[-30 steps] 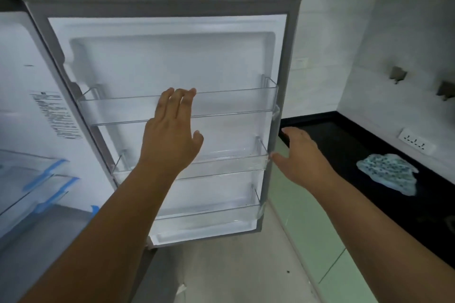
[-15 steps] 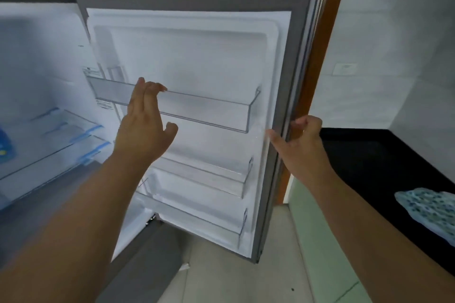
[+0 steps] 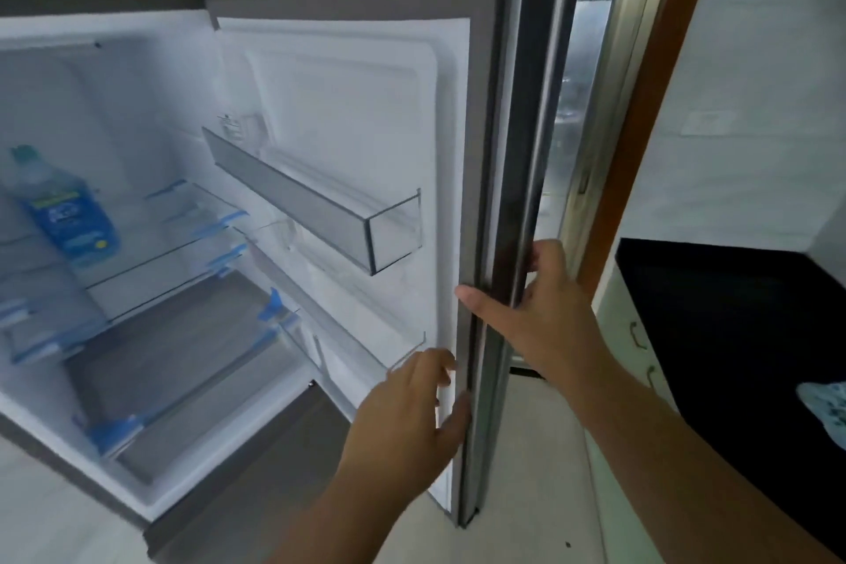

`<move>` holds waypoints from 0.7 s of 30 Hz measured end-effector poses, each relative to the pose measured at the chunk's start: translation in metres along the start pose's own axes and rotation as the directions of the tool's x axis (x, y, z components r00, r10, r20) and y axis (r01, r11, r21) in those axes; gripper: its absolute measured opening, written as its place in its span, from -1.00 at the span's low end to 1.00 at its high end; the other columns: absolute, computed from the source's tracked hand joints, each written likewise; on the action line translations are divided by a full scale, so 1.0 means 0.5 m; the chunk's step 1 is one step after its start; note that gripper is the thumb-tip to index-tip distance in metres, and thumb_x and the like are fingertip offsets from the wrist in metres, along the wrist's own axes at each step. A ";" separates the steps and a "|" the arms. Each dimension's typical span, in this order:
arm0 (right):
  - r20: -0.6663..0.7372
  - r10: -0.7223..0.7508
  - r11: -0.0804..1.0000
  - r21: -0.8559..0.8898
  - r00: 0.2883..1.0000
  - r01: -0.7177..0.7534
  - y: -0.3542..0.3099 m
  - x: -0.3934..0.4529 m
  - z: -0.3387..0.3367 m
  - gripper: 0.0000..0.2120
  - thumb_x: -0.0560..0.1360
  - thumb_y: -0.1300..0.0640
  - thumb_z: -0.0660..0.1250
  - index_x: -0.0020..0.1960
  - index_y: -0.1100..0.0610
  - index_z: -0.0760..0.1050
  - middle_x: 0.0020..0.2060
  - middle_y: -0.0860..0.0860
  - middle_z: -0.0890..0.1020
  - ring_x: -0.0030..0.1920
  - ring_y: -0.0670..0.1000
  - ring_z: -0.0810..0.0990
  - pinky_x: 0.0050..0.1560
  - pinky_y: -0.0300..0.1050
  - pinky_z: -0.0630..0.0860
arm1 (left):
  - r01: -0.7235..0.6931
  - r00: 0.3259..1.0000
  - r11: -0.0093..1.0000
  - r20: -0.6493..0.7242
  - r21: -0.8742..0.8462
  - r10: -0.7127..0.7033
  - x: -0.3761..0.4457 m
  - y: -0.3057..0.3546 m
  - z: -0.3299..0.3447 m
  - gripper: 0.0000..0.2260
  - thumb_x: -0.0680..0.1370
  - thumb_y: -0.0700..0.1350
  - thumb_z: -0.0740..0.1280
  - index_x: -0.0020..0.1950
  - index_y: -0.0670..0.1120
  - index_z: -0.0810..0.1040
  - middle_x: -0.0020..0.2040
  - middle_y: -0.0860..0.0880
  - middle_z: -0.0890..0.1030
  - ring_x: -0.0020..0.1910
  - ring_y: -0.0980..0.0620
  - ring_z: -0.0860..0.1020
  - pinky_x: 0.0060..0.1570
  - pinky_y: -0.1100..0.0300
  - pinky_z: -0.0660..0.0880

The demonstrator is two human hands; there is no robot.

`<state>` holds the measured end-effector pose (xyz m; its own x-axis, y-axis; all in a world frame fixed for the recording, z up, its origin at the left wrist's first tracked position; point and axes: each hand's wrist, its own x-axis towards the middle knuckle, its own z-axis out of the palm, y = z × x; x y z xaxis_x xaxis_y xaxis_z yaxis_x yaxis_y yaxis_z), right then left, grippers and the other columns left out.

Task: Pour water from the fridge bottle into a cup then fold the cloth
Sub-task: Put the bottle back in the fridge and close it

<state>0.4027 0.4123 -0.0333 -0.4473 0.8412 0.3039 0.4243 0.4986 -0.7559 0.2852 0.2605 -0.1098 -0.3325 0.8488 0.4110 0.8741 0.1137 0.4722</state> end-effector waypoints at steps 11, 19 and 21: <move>0.318 -0.426 0.905 0.173 0.847 0.390 -0.144 -0.133 0.160 -0.34 0.38 -0.39 0.47 0.29 -0.04 0.39 0.09 -0.12 0.68 0.03 -0.14 0.68 -0.02 -0.36 0.60 | 0.360 0.824 0.925 -0.422 -0.122 -0.377 -0.214 -0.133 -0.012 -0.39 0.32 0.38 0.46 0.05 -0.01 0.31 -0.06 0.09 0.35 -0.15 -0.03 0.48 -0.28 0.05 0.54; 0.494 -0.646 0.736 0.203 0.582 0.645 -0.296 -0.151 0.318 -0.67 0.49 -0.34 0.36 -0.01 -0.14 0.37 -0.26 -0.19 0.48 -0.33 -0.15 0.54 -0.31 -0.33 0.41 | 0.604 0.617 0.773 -0.499 -0.194 -0.608 -0.336 -0.269 -0.147 -0.31 0.35 0.25 0.57 0.33 0.07 0.32 0.23 0.12 0.33 0.14 -0.02 0.53 0.05 -0.02 0.66; 0.470 -0.694 0.663 0.122 0.545 0.738 -0.335 -0.141 0.364 -0.72 0.55 -0.30 0.31 0.10 -0.14 0.48 -0.12 -0.23 0.50 -0.30 -0.16 0.56 -0.27 -0.25 0.47 | 0.671 0.549 0.710 -0.501 -0.213 -0.669 -0.351 -0.310 -0.191 -0.34 0.43 0.24 0.54 0.42 0.11 0.33 0.32 0.13 0.32 0.17 0.01 0.55 0.16 0.01 0.66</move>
<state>0.2199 0.2313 -0.0341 -0.9086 0.0146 0.4175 -0.1450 0.9263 -0.3478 0.1744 0.0448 -0.1807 -0.9449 0.1314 0.2998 0.3218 0.5404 0.7774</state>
